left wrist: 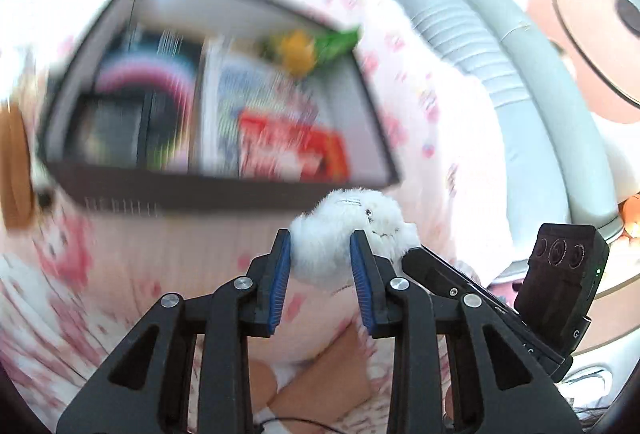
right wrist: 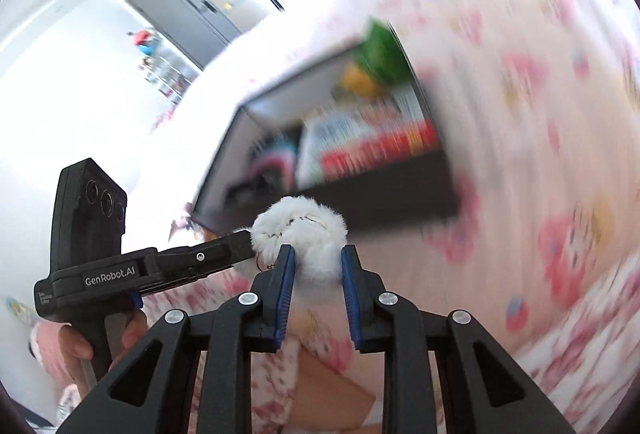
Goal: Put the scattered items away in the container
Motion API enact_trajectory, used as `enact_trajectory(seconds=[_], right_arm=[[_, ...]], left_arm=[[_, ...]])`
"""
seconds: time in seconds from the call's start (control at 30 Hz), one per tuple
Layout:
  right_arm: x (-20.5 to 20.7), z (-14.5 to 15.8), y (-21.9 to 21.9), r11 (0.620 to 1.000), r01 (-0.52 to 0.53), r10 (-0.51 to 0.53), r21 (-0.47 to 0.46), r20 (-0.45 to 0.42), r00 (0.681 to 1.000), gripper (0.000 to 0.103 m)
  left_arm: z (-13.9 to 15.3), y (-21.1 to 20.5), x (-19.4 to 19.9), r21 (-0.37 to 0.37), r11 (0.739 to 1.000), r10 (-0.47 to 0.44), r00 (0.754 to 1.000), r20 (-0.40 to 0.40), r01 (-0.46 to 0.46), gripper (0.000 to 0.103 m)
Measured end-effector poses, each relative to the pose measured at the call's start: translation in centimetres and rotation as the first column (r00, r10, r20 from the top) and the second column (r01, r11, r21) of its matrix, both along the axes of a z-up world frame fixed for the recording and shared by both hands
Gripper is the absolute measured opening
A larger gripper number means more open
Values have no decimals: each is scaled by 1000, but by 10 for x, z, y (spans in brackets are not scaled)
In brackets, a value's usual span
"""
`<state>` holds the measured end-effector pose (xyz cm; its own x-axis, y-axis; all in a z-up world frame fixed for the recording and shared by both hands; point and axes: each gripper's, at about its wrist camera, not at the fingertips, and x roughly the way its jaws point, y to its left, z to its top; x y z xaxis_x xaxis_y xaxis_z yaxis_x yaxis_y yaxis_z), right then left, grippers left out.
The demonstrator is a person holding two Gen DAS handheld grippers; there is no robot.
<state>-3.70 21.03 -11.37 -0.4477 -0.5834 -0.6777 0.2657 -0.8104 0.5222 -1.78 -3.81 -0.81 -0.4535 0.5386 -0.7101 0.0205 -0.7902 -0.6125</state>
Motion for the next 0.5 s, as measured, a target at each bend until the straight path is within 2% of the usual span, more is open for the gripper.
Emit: enact_trajectory(seconds=[0.03, 0.07, 0.1, 0.2, 0.3, 0.33, 0.37, 0.4, 0.43, 0.47, 0.5], right_arm=[[-8, 7, -10, 1000, -6, 6, 5, -26, 1000, 20], [-16, 12, -17, 1000, -9, 10, 6, -40, 999, 20], [-23, 26, -1, 1000, -16, 16, 13, -39, 999, 20], [-60, 38, -7, 998, -43, 45, 50, -41, 998, 21], [-103, 35, -48, 992, -86, 89, 89, -39, 995, 21], [-118, 30, -58, 991, -96, 99, 97, -21, 995, 21], [-132, 24, -65, 989, -105, 106, 101, -3, 994, 21], [-142, 21, -64, 989, -109, 108, 104, 18, 994, 21], [-156, 14, -71, 986, -119, 116, 114, 36, 993, 21], [-168, 10, -77, 983, -129, 124, 127, 47, 991, 21], [-182, 4, -83, 981, -135, 128, 141, 58, 990, 21]], left_arm=[[13, -10, -2, -17, 1000, 6, 1000, -25, -6, 30], [12, -4, -17, -28, 1000, 12, 999, -35, -13, 30], [22, -13, -25, -37, 999, 24, 999, -35, -25, 30], [11, -16, -65, -47, 996, 70, 997, -33, -72, 30], [2, -35, -88, -52, 988, 143, 990, -8, -144, 30], [-28, -25, -115, -53, 986, 162, 987, 4, -161, 30], [-43, -25, -133, -58, 983, 174, 985, 15, -173, 30], [-38, -37, -132, -63, 982, 180, 983, 27, -178, 30], [-46, -43, -148, -67, 982, 183, 982, 50, -179, 30], [-74, -38, -169, -67, 982, 181, 981, 65, -177, 30], [-85, -40, -184, -70, 982, 180, 981, 78, -175, 30]])
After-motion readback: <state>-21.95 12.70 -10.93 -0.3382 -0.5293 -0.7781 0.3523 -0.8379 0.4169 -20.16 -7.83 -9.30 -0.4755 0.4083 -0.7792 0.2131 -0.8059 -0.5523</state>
